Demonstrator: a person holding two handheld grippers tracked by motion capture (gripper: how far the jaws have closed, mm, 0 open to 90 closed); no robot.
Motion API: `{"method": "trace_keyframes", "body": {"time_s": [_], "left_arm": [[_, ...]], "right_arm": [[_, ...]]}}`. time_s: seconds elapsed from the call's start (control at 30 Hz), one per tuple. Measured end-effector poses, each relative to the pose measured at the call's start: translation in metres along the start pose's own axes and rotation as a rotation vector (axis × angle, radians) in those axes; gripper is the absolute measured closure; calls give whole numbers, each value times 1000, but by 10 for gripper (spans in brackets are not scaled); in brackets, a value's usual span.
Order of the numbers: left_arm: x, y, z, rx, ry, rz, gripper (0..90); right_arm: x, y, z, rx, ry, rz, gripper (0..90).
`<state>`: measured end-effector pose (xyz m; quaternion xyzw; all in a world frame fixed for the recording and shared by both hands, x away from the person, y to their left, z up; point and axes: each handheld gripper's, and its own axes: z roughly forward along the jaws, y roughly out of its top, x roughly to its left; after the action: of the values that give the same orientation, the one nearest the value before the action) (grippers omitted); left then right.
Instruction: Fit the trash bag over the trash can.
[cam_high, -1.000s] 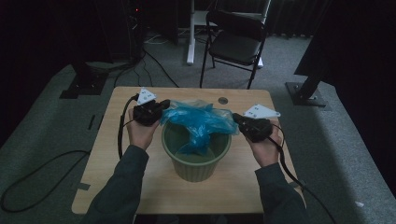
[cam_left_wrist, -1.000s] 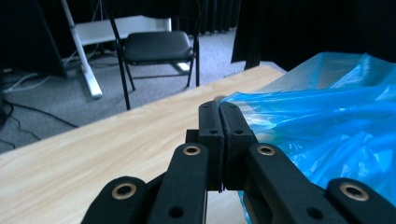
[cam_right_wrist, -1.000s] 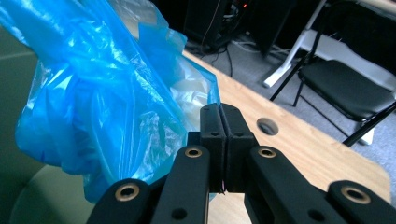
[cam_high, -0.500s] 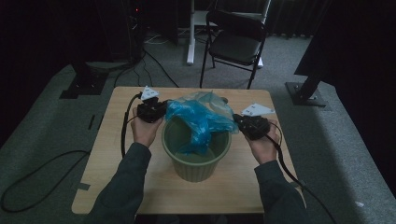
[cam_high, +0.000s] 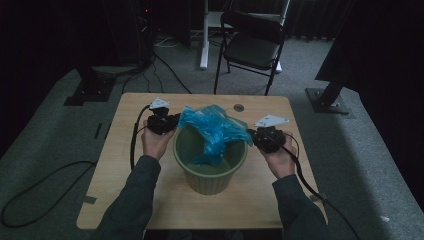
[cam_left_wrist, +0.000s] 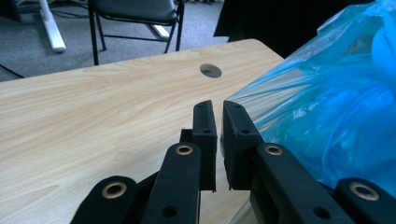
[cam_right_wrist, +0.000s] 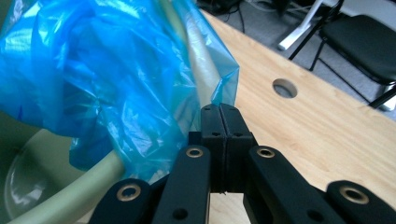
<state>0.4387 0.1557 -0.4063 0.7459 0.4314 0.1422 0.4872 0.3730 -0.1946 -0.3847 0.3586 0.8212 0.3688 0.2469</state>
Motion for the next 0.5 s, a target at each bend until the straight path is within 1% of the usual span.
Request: {"method": "trace_keyframes", "body": {"time_s": [0.13, 0.2, 0.27, 0.3, 0.37, 0.4, 0.43, 0.5], "left_arm": [[2, -2, 2, -3, -31, -27, 846], [2, -2, 4, -1, -44, -35, 845], [2, -2, 4, -1, -44, -35, 841], [4, -2, 0, -11, -57, -46, 841], [7, -2, -6, -30, -63, -62, 763], [9, -2, -10, -43, -68, -73, 699], [12, -2, -14, -57, -73, -82, 699], [16, -2, -23, -87, -79, -99, 643]], "right_arm": [[1, -3, 5, 26, 24, 0, 900], [2, -4, 7, 34, 29, 2, 900], [1, -5, 7, 38, 29, 4, 900], [1, -5, 7, 38, 29, 4, 900], [0, -6, 4, 34, 25, 7, 900], [0, -6, 2, 29, 24, 7, 900], [0, -6, 2, 29, 24, 7, 900], [0, -6, 0, 26, 22, 5, 900]]}}
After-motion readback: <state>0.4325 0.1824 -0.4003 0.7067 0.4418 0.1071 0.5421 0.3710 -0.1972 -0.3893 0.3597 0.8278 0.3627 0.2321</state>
